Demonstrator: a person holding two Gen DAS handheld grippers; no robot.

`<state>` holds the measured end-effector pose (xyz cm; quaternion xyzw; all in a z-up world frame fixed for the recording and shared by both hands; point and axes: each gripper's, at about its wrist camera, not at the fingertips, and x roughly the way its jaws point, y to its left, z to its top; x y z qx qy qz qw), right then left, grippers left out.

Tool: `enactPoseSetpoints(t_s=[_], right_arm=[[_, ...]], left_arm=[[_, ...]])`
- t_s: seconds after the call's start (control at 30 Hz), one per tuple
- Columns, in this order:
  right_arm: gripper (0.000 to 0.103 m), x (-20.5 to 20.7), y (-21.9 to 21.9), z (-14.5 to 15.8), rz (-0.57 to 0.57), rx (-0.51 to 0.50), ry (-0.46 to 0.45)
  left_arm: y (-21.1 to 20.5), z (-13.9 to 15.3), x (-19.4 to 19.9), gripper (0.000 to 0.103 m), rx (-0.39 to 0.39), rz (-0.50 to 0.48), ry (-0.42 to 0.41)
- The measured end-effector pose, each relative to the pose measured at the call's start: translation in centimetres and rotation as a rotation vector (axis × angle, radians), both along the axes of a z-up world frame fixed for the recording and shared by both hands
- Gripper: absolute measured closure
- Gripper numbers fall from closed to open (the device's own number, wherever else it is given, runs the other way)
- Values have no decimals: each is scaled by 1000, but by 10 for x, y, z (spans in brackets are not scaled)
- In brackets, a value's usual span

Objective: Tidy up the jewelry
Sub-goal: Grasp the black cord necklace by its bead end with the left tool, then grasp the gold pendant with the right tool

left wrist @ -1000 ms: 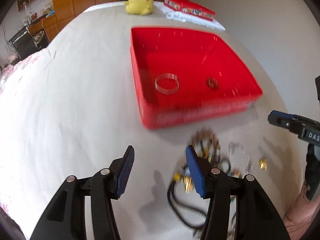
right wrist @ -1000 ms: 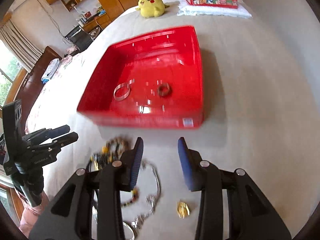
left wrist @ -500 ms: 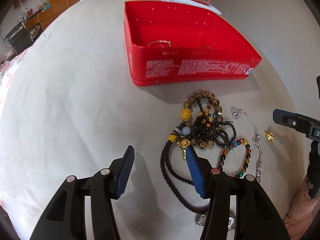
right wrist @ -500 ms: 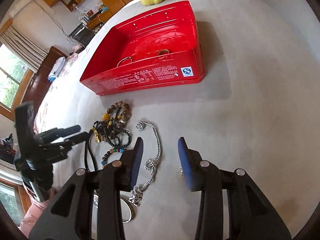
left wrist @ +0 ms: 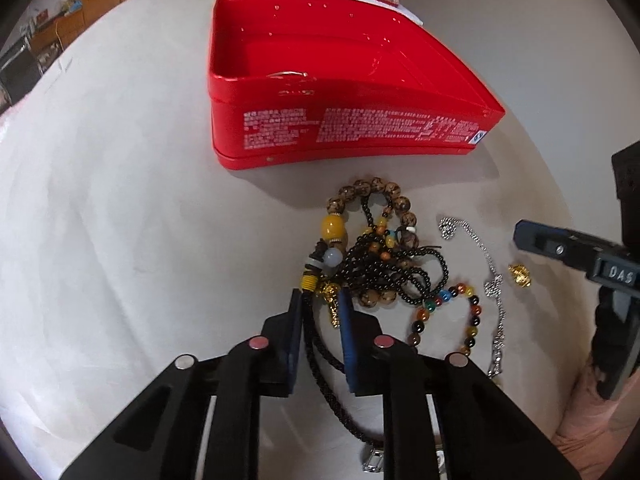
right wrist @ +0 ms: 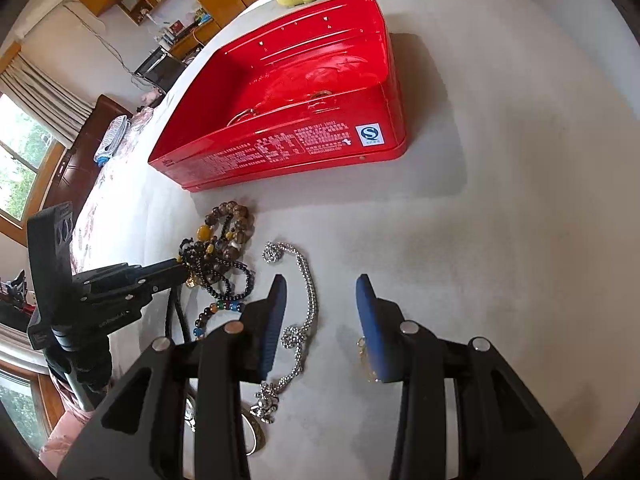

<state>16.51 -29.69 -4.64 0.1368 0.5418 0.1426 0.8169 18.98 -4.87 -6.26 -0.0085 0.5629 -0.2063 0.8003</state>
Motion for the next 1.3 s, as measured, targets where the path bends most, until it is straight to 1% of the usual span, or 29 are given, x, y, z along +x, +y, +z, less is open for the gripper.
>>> enactPoseSetpoints(t_s=[0.03, 0.07, 0.17, 0.3, 0.4, 0.47, 0.57, 0.7, 0.9, 1.07, 1.2, 1.3], right_arm=[[66, 0, 0, 0, 0, 1, 1], [66, -1, 0, -1, 0, 1, 2], [66, -2, -1, -2, -2, 6, 6], [66, -4, -1, 0, -2, 7, 1], [66, -5, -1, 2, -1, 7, -4], [66, -7, -1, 2, -1, 3, -4], [66, -10, -3, 2, -14, -11, 3], [66, -22, -8, 0, -17, -12, 28], [66, -33, -19, -7, -63, -91, 65], [66, -35, -19, -15, -46, -87, 99], [66, -34, -15, -19, -40, -105, 102], [74, -34, -10, -19, -35, -158, 94]], left_arm=[[2, 0, 0, 96, -23, 4, 6], [4, 1, 1, 99, -51, 12, 13], [13, 7, -4, 99, -55, 44, -20], [27, 29, -13, 99, -103, 69, -75], [42, 41, -16, 99, -87, 110, -132], [54, 45, -14, 99, -78, 136, -144], [64, 43, -9, 99, -64, 157, -134], [66, 36, -6, 99, -67, 157, -109], [63, 43, -16, 99, -89, 125, -122], [56, 43, -22, 99, -100, 97, -116], [53, 43, -24, 99, -99, 85, -113], [53, 42, -25, 99, -98, 82, -111]])
